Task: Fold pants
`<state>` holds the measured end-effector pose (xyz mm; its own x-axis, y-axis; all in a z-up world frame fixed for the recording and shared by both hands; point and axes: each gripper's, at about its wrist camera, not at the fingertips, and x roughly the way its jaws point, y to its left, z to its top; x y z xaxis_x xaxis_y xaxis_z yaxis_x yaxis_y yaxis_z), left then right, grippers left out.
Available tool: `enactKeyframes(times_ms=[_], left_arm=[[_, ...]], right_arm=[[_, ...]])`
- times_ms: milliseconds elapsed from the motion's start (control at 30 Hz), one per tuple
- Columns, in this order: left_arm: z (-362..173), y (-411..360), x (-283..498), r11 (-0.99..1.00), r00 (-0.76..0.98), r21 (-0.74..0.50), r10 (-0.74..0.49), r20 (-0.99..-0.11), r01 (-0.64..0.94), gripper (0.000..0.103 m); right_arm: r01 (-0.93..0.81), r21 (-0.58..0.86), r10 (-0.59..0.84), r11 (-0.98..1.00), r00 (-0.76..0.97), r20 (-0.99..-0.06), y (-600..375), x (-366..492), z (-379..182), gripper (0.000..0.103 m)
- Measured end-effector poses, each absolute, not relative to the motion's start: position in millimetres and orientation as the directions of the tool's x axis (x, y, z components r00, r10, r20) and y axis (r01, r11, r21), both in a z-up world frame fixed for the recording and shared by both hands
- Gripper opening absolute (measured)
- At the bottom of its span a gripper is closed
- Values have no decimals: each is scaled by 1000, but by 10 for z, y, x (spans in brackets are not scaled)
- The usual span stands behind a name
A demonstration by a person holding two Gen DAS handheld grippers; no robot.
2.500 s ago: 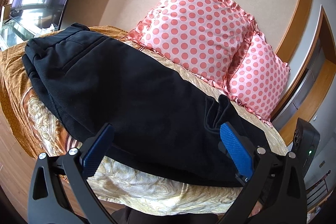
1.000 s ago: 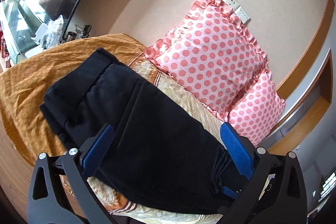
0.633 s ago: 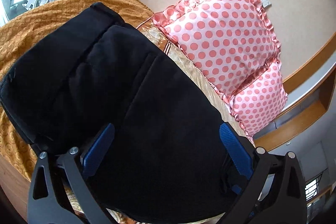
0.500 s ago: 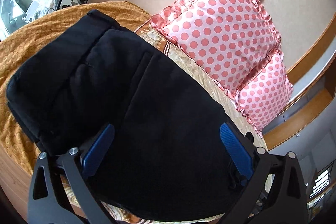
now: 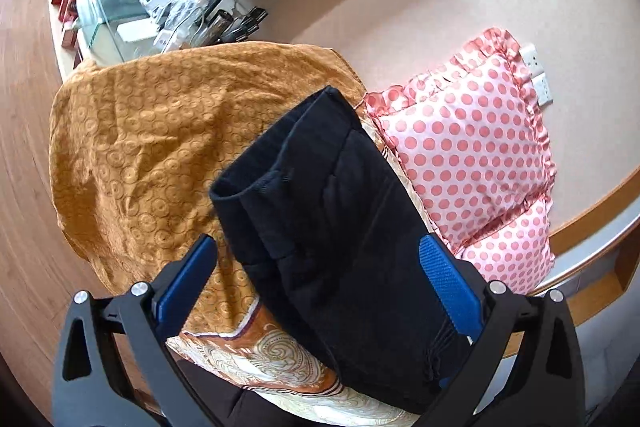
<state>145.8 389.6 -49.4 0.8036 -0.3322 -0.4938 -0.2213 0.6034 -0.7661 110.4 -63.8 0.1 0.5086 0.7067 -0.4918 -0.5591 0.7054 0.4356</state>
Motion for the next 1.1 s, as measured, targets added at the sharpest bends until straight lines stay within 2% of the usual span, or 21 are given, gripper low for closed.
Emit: enactKeyframes(times_ms=[100,433,600,767,867,933,967,1000,1100], left_arm=[[-585,3954,1518,565,807,-794,-349,-476,-224,101],[-582,3805,1685,587,803,-777,-337,-491,-228,101],[-381,3681,1607,639,848,-757,-321,-421,-134,101],[-469,3616,1706,689,821,-693,-259,-508,-211,98],[-503,3603,1712,710,812,-658,-216,-543,-251,80],[-508,3611,1700,717,806,-639,-187,-562,-279,64],[-515,3626,1691,714,802,-635,-177,-570,-294,60],[-523,3639,1680,712,796,-629,-165,-582,-311,49],[-540,3646,1654,725,784,-599,-134,-606,-339,38]], right_arm=[[-556,435,704,708,511,-492,-650,1100,0,92],[-538,444,696,717,522,-493,-717,1113,-42,92],[-533,451,697,716,521,-493,-726,1114,-88,93],[-535,452,700,713,523,-486,-731,1107,-91,93],[-535,450,699,715,525,-486,-737,1111,-93,93],[-535,450,699,715,525,-486,-738,1111,-100,93],[-535,450,698,715,526,-485,-737,1110,-104,93],[-535,449,698,716,528,-484,-735,1110,-105,93],[-535,453,701,713,528,-479,-735,1096,-111,93]])
